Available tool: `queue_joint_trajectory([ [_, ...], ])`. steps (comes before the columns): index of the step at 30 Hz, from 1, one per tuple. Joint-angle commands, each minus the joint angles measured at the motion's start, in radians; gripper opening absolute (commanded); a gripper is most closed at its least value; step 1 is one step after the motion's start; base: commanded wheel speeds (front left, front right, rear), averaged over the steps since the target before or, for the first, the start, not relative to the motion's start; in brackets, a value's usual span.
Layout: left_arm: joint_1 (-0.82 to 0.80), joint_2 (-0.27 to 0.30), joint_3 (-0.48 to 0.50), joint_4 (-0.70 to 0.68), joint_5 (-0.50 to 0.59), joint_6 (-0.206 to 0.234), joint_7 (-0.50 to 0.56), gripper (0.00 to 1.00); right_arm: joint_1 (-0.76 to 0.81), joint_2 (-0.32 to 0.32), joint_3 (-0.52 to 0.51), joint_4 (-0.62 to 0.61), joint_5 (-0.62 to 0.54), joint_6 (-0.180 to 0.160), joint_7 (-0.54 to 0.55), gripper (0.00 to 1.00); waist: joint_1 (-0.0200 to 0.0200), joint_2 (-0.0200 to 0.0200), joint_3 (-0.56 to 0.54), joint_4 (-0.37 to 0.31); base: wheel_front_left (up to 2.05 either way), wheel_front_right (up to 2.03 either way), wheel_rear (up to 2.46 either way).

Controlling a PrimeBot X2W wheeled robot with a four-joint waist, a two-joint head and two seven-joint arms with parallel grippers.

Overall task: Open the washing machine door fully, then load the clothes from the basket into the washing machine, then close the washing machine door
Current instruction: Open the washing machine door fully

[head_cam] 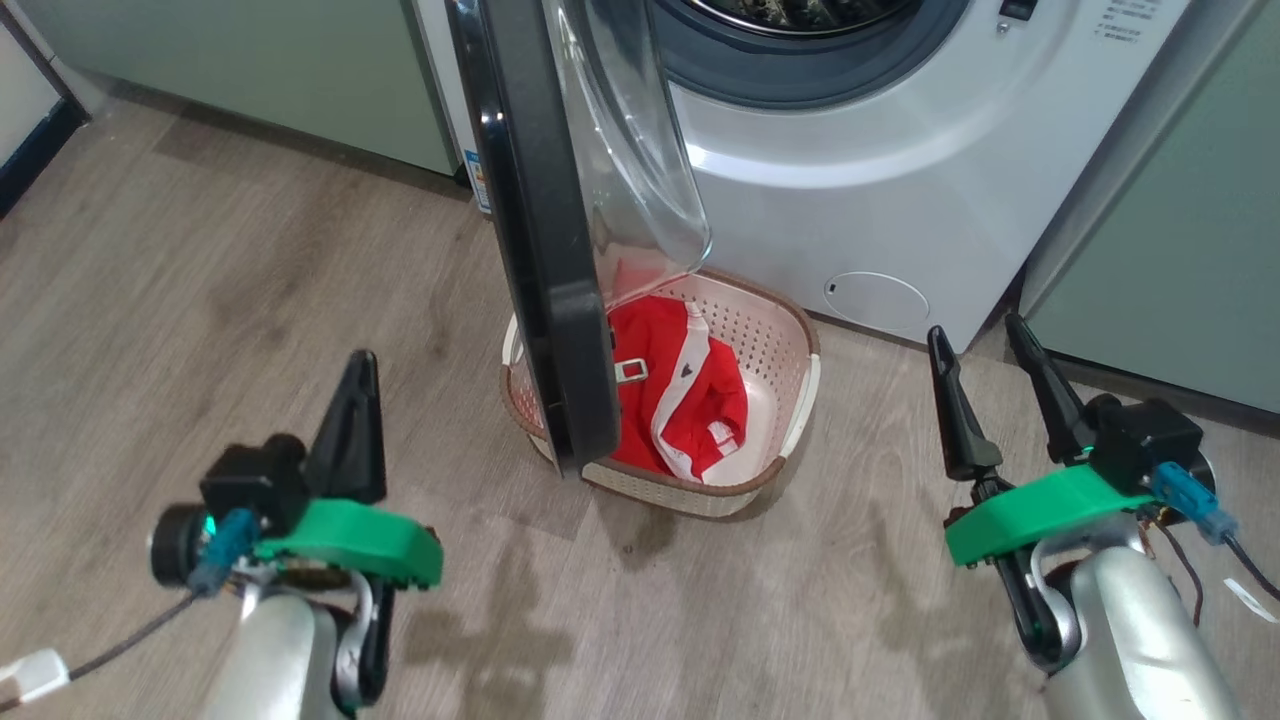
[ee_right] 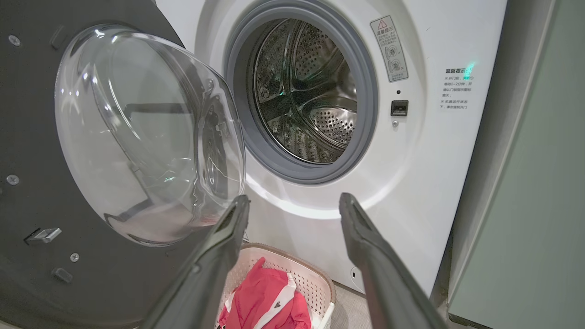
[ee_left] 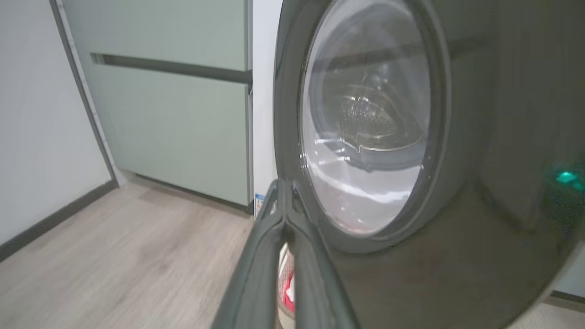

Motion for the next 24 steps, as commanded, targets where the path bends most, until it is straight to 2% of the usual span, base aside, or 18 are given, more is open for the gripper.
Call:
queue_joint_trajectory([
  [1,-0.074,0.026,0.046,-0.06,0.012,0.0,-0.01,0.0,-0.03,0.005,0.021,-0.031,-0.005,0.0,-0.009,1.0,0.0,0.0,0.0,0.001,0.0,0.0,0.0],
  [4,-0.105,0.037,0.062,-0.109,0.021,0.001,-0.01,0.0,-0.027,0.005,0.02,-0.032,-0.003,0.0,-0.009,1.0,0.0,0.0,-0.001,0.002,0.0,0.0,0.0],
  [9,-0.207,0.051,0.092,-0.276,0.051,0.013,-0.01,0.0,-0.018,0.005,0.02,-0.037,0.001,0.0,-0.009,1.0,0.0,0.0,-0.005,-0.001,0.0,0.0,0.0],
  [14,-0.301,0.041,0.066,-0.425,0.081,0.016,-0.01,0.0,-0.007,0.005,0.023,-0.046,0.005,0.0,-0.009,1.0,0.0,0.0,-0.009,-0.015,0.0,0.0,0.0],
  [18,-0.339,0.019,-0.017,-0.488,0.077,0.007,-0.009,0.0,0.007,0.005,0.025,-0.053,0.01,0.0,-0.009,1.0,0.0,0.0,-0.011,-0.031,0.0,0.0,0.0],
  [24,-0.332,-0.002,-0.239,-0.503,0.008,-0.023,0.051,0.0,0.018,0.005,0.026,-0.057,0.017,0.0,-0.009,1.0,0.0,0.0,-0.009,-0.055,0.0,0.0,0.0],
])
